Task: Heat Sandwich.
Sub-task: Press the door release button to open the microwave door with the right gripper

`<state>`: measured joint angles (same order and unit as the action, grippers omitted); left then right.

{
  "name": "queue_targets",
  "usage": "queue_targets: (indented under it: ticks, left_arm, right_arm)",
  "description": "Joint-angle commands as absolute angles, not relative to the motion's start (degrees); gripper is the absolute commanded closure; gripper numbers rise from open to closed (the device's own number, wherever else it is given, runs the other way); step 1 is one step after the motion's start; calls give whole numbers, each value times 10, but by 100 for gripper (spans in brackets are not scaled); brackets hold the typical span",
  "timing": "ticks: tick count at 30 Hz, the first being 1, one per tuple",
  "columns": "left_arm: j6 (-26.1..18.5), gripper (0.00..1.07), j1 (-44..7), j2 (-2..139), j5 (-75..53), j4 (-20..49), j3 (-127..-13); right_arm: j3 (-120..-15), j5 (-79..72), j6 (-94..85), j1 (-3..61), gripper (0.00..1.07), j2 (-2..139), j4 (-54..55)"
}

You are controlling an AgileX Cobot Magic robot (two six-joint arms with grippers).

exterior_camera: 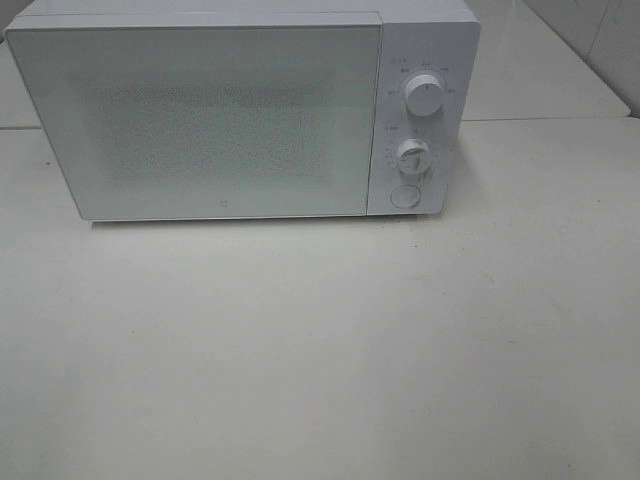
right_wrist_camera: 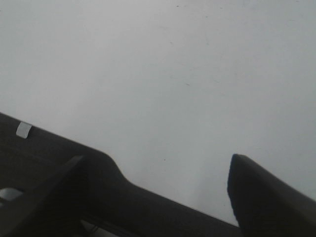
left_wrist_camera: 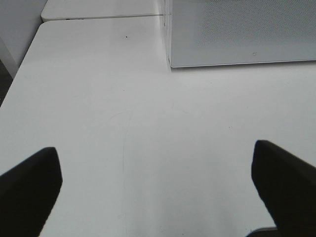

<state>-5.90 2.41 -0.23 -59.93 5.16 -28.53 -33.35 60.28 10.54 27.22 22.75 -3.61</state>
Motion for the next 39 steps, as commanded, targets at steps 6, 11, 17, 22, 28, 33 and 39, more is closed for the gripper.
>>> queue_targets:
  ticks: [6,11,17,22,28,33,39]
  left_arm:
    - [-58,7,26,-17,-595,54,-284]
    - [-58,7,26,-17,-595,54,-284]
    - [-58,7,26,-17,-595,54,-284]
    - [-58,7,26,-15,-595,54,-284]
    - [-58,7,26,-15,-595,54,-284]
    - [-58,7,26,-15,-595,54,-284]
    - [-58,7,26,-15,-595,54,-284]
  right_arm:
    - [-303,603,100,172,31,119,-33]
    - [-294,599,75,118,31,57,-6]
    - [-293,598,28,72,32,-16,21]
    - [-292,595,28,65,32,-17,21]
    - [-289,593,28,65,32,-17,21]
    - [-289,593,28,65,32,-17,21]
    - [-289,593,28,65,32,-17,21]
